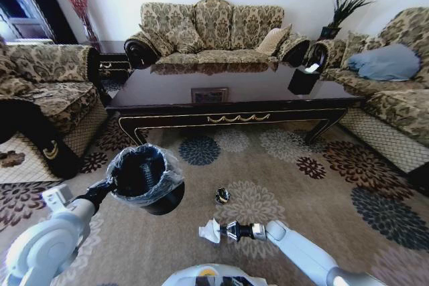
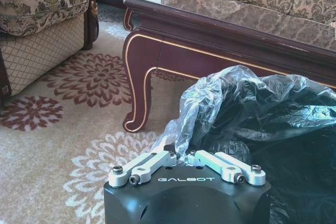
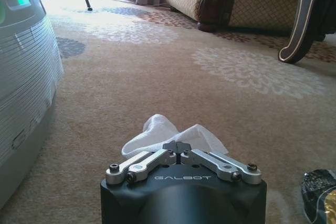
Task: Move to the front of the table and pick up the trash from the floor, then place it into the trash bin.
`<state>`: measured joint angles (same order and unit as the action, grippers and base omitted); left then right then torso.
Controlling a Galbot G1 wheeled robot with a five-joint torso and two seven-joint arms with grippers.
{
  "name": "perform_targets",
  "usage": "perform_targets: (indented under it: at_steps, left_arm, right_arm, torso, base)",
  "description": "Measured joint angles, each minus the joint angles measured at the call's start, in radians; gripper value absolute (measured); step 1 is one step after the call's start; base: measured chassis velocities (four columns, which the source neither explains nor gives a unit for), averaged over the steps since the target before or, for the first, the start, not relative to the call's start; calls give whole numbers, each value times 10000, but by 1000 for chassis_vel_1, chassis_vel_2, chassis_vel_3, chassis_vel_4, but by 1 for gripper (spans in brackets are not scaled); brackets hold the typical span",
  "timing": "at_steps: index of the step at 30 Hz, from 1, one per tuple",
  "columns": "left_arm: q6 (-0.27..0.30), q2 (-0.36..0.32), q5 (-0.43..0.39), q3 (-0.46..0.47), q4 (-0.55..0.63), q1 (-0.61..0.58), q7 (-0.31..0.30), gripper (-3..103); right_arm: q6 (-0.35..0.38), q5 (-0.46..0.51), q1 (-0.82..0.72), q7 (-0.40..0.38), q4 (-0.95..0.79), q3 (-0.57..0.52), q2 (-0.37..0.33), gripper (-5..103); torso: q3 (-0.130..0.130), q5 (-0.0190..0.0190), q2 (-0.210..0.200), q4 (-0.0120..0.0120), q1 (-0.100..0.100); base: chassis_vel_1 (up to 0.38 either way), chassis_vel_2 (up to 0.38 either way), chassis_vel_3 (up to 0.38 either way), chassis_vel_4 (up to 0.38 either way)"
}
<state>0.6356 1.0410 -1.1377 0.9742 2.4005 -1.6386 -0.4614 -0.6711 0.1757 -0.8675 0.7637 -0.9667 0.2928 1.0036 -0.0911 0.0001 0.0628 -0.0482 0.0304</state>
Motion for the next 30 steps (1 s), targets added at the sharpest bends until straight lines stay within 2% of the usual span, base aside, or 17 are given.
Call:
perform_targets:
  at_steps: [8,17,22,30]
  left_arm:
    - [-17,-1,54,-37,19,-25,10,3]
    - [-24,49,357,-620,-178,105,25,3]
    - [-31,139,604,-890,-272,62,52,3]
    - [-41,189,944,-1149,-401,-142,154,3]
  right_arm:
    - [-1,372,-318,-4,-910,-684,-544,0]
    - [184,1763,-719,-345,-2964,-2153,-1581,0]
    - [471,2723,-799,-885,-4233,-3077,-2145,0]
    - [812,3385,-364,-1633,-5340,-3371,-2514,0]
  torso:
    - [0,0,0,-1,0]
    - [0,-1,0,-2,0]
    - [0,-1,0,0,0]
    - [0,-1,0,3,0]
  base:
    - [0,0,0,0]
    - [0,0,0,0]
    - [0,0,0,0]
    - [0,0,0,0]
